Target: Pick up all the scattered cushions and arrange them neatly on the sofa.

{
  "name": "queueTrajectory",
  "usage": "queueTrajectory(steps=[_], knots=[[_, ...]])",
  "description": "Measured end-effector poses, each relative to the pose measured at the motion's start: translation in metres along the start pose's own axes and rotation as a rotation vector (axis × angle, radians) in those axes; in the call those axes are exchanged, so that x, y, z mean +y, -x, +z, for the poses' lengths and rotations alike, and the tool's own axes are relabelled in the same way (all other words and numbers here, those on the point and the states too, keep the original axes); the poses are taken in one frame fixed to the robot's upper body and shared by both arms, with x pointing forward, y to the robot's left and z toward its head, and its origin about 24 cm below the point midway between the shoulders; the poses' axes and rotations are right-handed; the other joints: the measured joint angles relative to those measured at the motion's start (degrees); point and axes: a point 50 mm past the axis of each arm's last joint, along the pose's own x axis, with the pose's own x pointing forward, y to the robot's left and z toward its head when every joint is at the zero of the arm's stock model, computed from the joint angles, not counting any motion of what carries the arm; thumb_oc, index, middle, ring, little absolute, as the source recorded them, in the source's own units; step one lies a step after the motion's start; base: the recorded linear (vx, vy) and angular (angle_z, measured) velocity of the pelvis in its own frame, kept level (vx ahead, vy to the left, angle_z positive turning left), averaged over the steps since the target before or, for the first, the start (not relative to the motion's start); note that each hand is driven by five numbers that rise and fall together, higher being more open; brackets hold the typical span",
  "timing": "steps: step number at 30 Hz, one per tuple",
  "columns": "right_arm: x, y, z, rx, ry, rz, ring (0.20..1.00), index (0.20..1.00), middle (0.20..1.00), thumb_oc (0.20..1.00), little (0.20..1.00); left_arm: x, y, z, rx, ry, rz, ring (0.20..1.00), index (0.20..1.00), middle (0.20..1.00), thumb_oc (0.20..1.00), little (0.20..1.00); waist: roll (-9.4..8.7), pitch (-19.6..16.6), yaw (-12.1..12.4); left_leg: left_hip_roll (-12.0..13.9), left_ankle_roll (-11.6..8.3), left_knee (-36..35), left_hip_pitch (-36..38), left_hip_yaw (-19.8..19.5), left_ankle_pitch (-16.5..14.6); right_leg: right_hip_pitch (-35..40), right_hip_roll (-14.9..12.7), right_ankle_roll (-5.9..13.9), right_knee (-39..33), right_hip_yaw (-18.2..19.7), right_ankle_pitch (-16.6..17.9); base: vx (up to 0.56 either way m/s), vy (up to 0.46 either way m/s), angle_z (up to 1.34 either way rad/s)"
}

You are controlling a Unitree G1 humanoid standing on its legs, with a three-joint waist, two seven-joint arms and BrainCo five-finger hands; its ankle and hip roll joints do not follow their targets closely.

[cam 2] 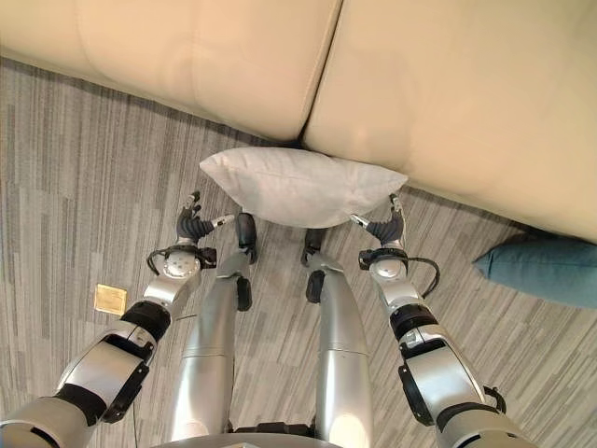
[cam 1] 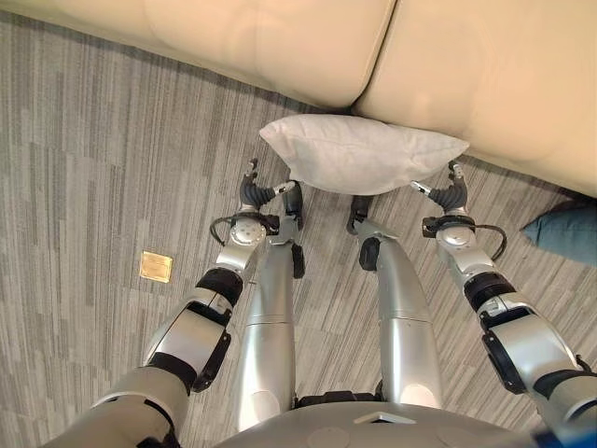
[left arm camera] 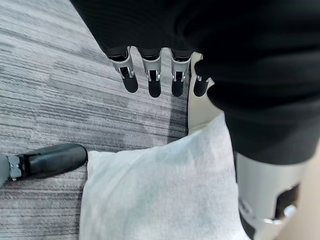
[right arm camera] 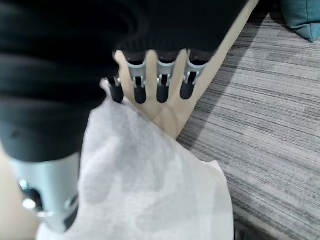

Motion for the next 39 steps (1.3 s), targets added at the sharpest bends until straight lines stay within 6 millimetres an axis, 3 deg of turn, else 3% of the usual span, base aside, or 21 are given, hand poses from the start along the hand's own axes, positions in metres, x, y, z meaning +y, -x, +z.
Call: queueTrajectory(steps=[2, 4, 12, 13, 18, 22, 25, 28, 32, 35, 37, 39], knots=[[0.002, -0.011, 0.029, -0.07, -0.028, -0.023, 1.0, 1.0, 1.0, 1.0, 1.0, 0.002, -0.016, 0.044, -0.124, 0.011, 0.024, 1.0, 1.0, 1.0, 1.0, 1.0, -0.09, 1.9, -0.5, 0.0, -0.25, 3.0, -7.0, 0.3, -0.3, -7.3, -0.3, -0.01, 3.0, 0.8, 0.0, 0.0, 0.0, 0.0], [0.003, -0.016, 0.048, -0.116, -0.045, -0.027, 1.0, 1.0, 1.0, 1.0, 1.0, 0.001, -0.02, 0.063, -0.177, 0.021, 0.026, 1.0, 1.0, 1.0, 1.0, 1.0, -0.06, 4.0, -0.9, 0.0, -0.23, 3.7, -8.9, 0.7, -0.1, -9.6, -0.4, -0.29, 4.0, 1.2, 0.1, 0.0, 0.0, 0.0], [-0.001, -0.019, 0.053, -0.128, -0.056, -0.049, 1.0, 1.0, 1.0, 1.0, 1.0, -0.004, -0.018, 0.061, -0.169, 0.03, 0.021, 1.0, 1.0, 1.0, 1.0, 1.0, 0.03, 4.2, -0.6, -0.1, -0.26, 2.5, -8.8, 0.6, 0.5, -9.8, -0.4, -0.5, 3.5, 1.1, -0.1, 0.01, -0.004, 0.0], [-0.001, -0.02, 0.056, -0.133, -0.064, -0.049, 1.0, 1.0, 1.0, 1.0, 1.0, -0.004, -0.018, 0.061, -0.169, 0.029, 0.021, 1.0, 1.0, 1.0, 1.0, 1.0, 0.09, 2.1, -0.5, -0.1, -0.35, 2.5, -10.7, 0.7, 0.5, -11.8, -0.4, -0.51, 3.6, 1.2, -0.1, 0.04, -0.011, 0.01], [-0.002, -0.024, 0.072, -0.162, -0.101, -0.065, 1.0, 1.0, 1.0, 1.0, 1.0, -0.01, -0.024, 0.092, -0.249, 0.039, 0.005, 1.0, 1.0, 1.0, 1.0, 1.0, 0.13, 1.2, 0.1, -0.2, -0.39, 2.5, -12.7, 0.6, 0.7, -13.9, -0.5, -0.78, 4.1, 1.2, 0.1, 0.02, -0.007, 0.0], [-0.002, -0.024, 0.074, -0.179, -0.088, -0.054, 1.0, 1.0, 1.0, 1.0, 1.0, -0.016, -0.021, 0.105, -0.295, 0.051, -0.02, 1.0, 1.0, 1.0, 1.0, 1.0, 0.42, 0.2, 0.4, -0.2, -0.53, 2.4, -13.8, 0.6, 0.8, -15.2, -0.6, -0.59, 4.5, 1.2, -0.1, 0.0, 0.0, 0.0], [0.003, -0.02, 0.087, -0.249, -0.107, -0.023, 1.0, 1.0, 1.0, 1.0, 1.0, -0.01, -0.022, 0.106, -0.298, 0.078, 0.041, 1.0, 1.0, 1.0, 1.0, 1.0, 0.86, -0.1, 0.9, -0.2, -0.65, 2.4, -13.8, 0.5, 0.9, -15.2, -0.6, -0.77, 4.6, 1.1, 0.0, 0.0, -0.001, 0.01], [0.001, -0.021, 0.087, -0.254, -0.088, -0.03, 1.0, 1.0, 1.0, 1.0, 1.0, 0.014, -0.026, 0.117, -0.359, 0.05, 0.116, 1.0, 1.0, 1.0, 1.0, 1.0, 1.74, -2.3, 2.3, -0.4, -0.7, 2.2, -13.7, 0.3, 1.0, -15.2, -0.8, -0.76, 4.6, 1.1, 0.0, 0.0, -0.006, 0.04], [-0.001, -0.017, 0.061, -0.188, -0.057, -0.034, 1.0, 1.0, 1.0, 1.0, 1.0, 0.038, -0.027, 0.101, -0.319, 0.032, 0.198, 1.0, 1.0, 1.0, 1.0, 1.0, 1.7, -7.2, 2.0, -1.2, -0.53, 1.7, -13.6, 0.2, 1.1, -15.0, -1.6, -0.4, 4.4, 1.0, -0.2, 0.0, 0.001, 0.05], [-0.001, -0.011, 0.04, -0.139, -0.033, -0.028, 1.0, 1.0, 1.0, 1.0, 1.0, 0.051, -0.024, 0.068, -0.21, 0.008, 0.255, 1.0, 1.0, 1.0, 1.0, 1.0, 0.92, -9.5, 1.8, -1.4, -0.36, 1.4, -12.2, 0.2, 1.0, -13.2, -1.6, 0.16, 3.3, 1.0, 0.0, 0.0, -0.007, -0.01], [0.006, -0.005, 0.03, -0.105, -0.038, -0.014, 1.0, 1.0, 1.0, 1.0, 1.0, 0.058, -0.02, 0.043, -0.121, -0.028, 0.273, 1.0, 1.0, 1.0, 1.0, 1.0, -0.53, -11.2, 0.5, -1.7, -0.37, 0.5, -11.7, 0.2, 1.0, -12.9, -1.7, 0.54, 2.5, 1.0, 0.3, 0.0, 0.0, 0.0], [0.012, -0.001, 0.024, -0.082, -0.048, -0.001, 1.0, 1.0, 1.0, 1.0, 1.0, 0.053, -0.014, 0.023, -0.069, -0.05, 0.246, 1.0, 1.0, 1.0, 1.0, 1.0, -1.64, -11.9, -0.3, -1.7, -0.37, 0.4, -11.6, 0.2, 1.0, -12.7, -1.8, 0.77, 2.0, 0.9, 0.4, 0.0, 0.0, 0.0]])
